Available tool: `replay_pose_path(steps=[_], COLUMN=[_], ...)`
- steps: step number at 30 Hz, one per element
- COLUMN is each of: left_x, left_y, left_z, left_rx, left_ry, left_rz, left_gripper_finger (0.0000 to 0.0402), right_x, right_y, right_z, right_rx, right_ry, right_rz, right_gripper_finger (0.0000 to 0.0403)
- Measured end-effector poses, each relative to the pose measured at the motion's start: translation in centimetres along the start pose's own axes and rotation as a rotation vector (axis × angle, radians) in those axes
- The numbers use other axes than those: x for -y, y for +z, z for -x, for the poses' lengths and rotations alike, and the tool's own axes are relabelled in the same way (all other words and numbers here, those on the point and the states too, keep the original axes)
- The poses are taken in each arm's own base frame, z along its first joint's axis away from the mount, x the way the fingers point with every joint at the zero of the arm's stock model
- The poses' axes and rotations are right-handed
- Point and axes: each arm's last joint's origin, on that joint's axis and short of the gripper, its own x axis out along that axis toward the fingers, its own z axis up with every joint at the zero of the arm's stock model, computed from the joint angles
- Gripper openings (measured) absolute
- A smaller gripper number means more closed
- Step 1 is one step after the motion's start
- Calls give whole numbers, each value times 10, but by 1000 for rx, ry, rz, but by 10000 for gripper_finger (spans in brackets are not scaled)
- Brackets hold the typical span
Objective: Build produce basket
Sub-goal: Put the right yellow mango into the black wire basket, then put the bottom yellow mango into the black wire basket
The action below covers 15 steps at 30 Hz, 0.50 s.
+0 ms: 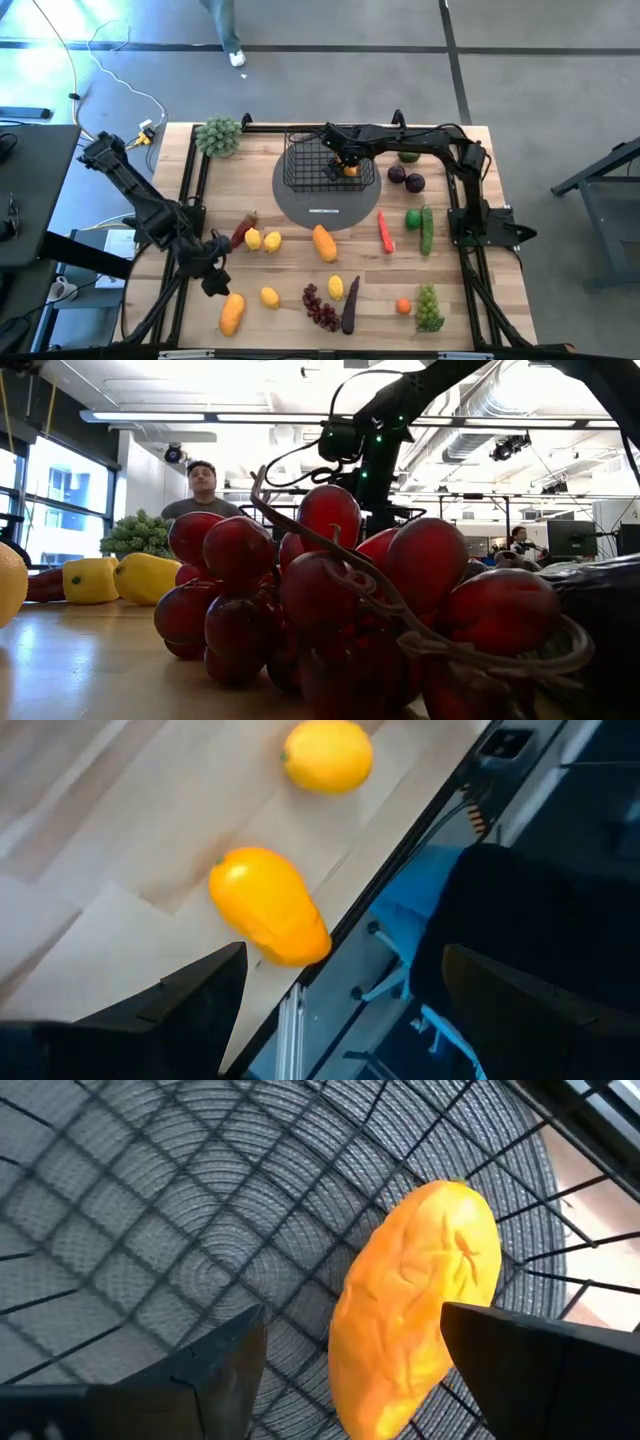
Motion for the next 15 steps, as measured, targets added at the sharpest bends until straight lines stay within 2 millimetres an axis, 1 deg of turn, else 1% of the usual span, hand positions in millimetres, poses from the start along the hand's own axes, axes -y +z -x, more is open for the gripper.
replay_pose_path(steps=[3, 7, 15], left_x=[2, 6, 6], left_y=[-7, -16, -29], left_z=[-9, -20, -45], left_rx=[-20, -38, -30], left_ry=[39, 88, 173], left_rz=[16, 57, 147], left_gripper_finger=[324, 324, 324], right_x=[-1, -6, -21], right_y=[1, -1, -9], right_z=[8, 19, 38], right_rx=[0, 12, 26], right_ry=[57, 89, 121], right_rz=[-11, -17, -14], right_gripper_finger=[280, 280, 280])
